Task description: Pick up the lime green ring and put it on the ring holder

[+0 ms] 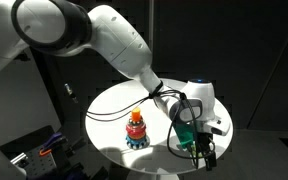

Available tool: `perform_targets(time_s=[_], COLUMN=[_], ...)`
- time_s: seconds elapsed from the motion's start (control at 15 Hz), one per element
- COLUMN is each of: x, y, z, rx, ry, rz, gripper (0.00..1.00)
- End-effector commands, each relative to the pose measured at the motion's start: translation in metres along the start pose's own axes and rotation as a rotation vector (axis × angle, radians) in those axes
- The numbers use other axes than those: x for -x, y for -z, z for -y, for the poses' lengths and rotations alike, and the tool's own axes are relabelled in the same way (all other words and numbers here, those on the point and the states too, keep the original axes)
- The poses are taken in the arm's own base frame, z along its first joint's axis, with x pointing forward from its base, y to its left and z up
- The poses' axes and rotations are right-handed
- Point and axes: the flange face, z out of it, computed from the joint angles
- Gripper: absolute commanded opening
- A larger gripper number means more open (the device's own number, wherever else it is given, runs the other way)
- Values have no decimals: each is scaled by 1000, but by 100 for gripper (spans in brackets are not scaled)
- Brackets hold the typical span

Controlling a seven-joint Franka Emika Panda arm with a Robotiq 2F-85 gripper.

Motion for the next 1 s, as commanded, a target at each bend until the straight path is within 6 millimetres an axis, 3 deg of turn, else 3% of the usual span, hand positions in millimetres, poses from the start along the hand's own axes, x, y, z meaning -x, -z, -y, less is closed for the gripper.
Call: perform_targets(time_s=[0.0,0.93], x=[-2,15], y=[5,15], z=[-1,-1], rx=[-5,-9], ry=[5,61], rz=[3,41], gripper=[100,100])
